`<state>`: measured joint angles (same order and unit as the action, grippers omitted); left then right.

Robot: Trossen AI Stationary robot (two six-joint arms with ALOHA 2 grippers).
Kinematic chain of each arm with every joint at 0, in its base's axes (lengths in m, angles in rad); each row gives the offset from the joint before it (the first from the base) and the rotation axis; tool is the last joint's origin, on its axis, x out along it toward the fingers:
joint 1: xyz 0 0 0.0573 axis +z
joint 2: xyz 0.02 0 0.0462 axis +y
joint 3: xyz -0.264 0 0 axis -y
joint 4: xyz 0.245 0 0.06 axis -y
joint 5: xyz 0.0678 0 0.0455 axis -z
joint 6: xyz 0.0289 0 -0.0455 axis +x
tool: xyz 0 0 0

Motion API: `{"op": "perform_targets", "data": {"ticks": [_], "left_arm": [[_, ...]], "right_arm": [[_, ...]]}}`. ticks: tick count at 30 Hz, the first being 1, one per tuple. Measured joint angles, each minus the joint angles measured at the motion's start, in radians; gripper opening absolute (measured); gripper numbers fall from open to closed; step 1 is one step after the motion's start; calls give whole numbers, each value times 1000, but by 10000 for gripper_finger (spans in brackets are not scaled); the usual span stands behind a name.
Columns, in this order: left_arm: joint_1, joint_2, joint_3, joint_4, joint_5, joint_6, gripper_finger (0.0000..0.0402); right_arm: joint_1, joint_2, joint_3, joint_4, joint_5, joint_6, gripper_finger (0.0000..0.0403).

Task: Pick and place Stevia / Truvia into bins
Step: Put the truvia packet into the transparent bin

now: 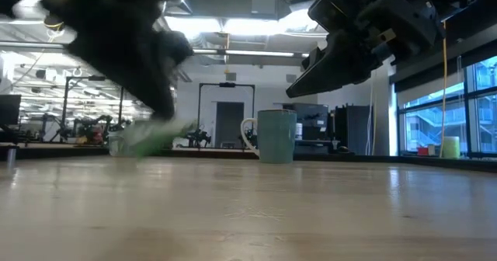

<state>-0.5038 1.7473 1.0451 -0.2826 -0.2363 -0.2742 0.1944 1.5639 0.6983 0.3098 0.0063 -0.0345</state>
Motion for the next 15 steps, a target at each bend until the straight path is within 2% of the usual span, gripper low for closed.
{"op": "perform_targets", "data": {"ticks": [3,10,15], "left_arm": [[30,-83,1,-78,-111,-23,4],[130,-301,-5,-380,-412,-110,3],[228,-514,-101,-399,-585,-216,3]], "right_arm": [[0,0,0,0,0,4,79],[0,0,0,-6,0,5,79],[0,0,0,-7,0,5,79]]}}
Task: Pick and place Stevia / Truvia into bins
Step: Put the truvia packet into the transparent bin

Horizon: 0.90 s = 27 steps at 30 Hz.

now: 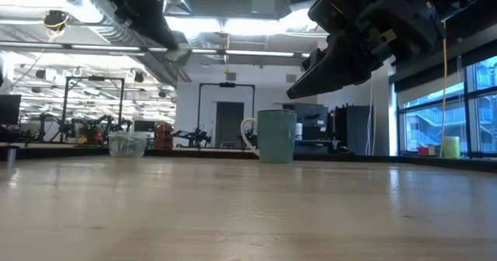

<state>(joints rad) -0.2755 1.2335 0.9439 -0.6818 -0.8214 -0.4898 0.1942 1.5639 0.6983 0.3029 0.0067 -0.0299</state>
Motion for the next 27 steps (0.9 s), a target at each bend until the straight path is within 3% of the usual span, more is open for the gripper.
{"op": "perform_targets", "data": {"ticks": [6,11,19,27], "left_arm": [[202,-238,-171,4,-128,-199,3],[386,-332,-286,63,-148,-299,3],[628,-318,-428,332,-174,-277,3],[788,-240,-476,438,-115,-276,3]], "right_arm": [[0,0,0,-1,0,-31,79],[-1,0,0,21,0,-71,79],[-1,0,0,60,0,-113,79],[-1,0,0,60,0,-143,79]]}}
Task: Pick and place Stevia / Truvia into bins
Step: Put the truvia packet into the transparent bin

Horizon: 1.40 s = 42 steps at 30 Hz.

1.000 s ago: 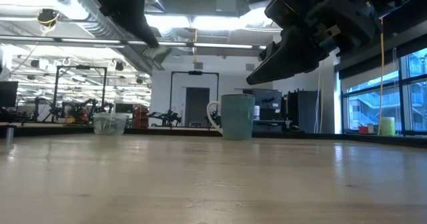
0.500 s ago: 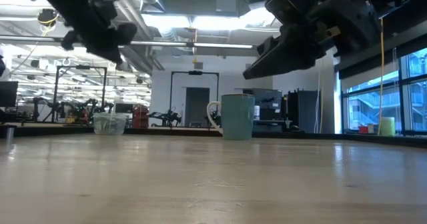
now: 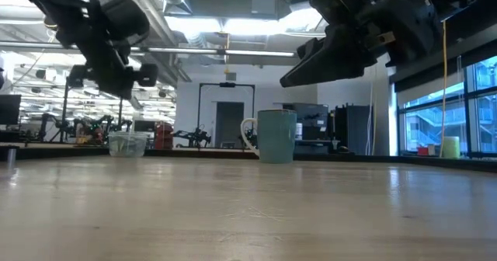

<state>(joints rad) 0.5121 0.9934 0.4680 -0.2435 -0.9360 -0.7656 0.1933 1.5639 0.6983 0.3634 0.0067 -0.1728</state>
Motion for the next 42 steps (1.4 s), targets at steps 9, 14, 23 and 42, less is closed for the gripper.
{"op": "perform_targets", "data": {"ticks": [9,14,23,42], "left_arm": [[104,150,-16,137,38,28,3],[150,232,-16,178,40,28,3],[185,274,-16,218,77,43,4],[211,311,-16,218,147,53,4]], "right_arm": [[0,0,0,0,0,-16,79],[0,0,0,0,0,-16,79],[0,0,0,-2,0,-17,79],[0,0,0,-18,0,-19,79]]}}
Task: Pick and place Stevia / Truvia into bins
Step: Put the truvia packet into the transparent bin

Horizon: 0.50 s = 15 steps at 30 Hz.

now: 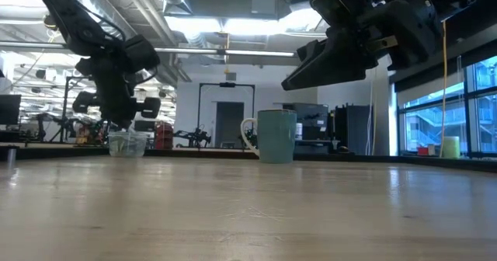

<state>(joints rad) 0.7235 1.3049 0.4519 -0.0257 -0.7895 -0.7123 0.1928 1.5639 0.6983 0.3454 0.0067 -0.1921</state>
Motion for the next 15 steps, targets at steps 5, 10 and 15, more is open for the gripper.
{"op": "perform_targets", "data": {"ticks": [5,10,15], "left_arm": [[0,32,0,9,-5,1,4],[0,37,0,14,-19,29,17],[0,32,0,35,-19,53,52]], "right_arm": [[0,0,0,-1,0,0,79],[0,0,0,-2,0,0,79],[0,0,0,-6,0,0,79]]}}
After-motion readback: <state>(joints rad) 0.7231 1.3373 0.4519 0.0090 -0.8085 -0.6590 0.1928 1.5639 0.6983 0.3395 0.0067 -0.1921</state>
